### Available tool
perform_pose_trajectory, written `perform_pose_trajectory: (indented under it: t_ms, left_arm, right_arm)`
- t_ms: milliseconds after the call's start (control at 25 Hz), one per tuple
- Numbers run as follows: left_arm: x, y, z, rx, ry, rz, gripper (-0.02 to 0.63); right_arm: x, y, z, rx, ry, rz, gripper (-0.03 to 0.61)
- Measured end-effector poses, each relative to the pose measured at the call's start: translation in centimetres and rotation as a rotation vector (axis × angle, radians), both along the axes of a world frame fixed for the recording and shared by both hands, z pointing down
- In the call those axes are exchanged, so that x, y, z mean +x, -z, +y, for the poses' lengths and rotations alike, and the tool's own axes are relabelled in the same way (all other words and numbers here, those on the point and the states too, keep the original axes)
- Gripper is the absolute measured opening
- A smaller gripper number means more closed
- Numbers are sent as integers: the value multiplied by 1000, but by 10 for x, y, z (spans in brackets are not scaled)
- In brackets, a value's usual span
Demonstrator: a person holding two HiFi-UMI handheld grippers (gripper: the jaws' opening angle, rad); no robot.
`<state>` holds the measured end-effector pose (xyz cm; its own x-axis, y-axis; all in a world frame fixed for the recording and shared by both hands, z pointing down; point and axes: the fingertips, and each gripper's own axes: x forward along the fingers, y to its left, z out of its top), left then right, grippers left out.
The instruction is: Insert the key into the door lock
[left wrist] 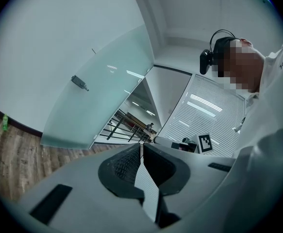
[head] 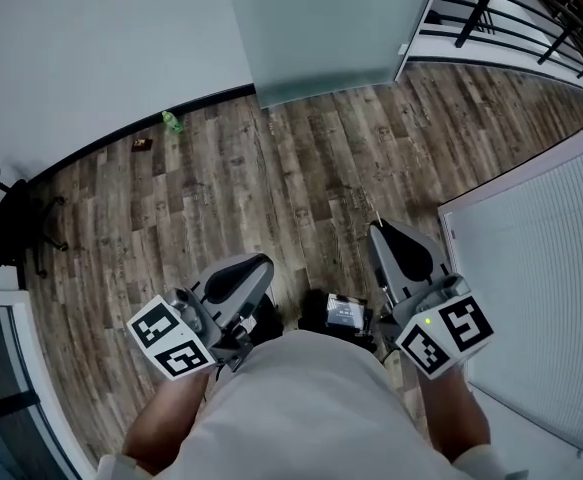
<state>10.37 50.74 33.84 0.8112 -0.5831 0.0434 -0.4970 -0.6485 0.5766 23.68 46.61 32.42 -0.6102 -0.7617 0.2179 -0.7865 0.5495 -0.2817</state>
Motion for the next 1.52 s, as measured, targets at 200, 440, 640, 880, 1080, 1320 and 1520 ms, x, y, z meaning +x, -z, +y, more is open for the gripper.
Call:
perform_pose_trajectory:
  t_ms: [200,440,640,880,1080,1320,1520]
  left_arm:
    - [11,-2,-4,-5,25,-7,29]
    - [11,-8,-11,-22,57,-17,29]
    - [-3,-12,-35,-26,79,-14,29]
    - [-31,-12,-86,-19,69,4,29]
    - [-62,-9,-140,-23,44,14,29]
    - [-96,-6,-186,-32,-3,26,29]
    - [-121,-13,-218,-42,-17,32,29]
  right_arm:
    - [9,-8,-7,-16,24,0,18]
    - [6,-22,-22,-45,56,-9,18]
    - [-19,-23,-44,-50,98,1,18]
    - [-48,-21,-92,-51,82,15,18]
    - [-78,-18,-145,-59,57,24,18]
    - [-108,-13,-185,-63,7,33,18]
    - [-130,-19,-214,-71,-14,42,18]
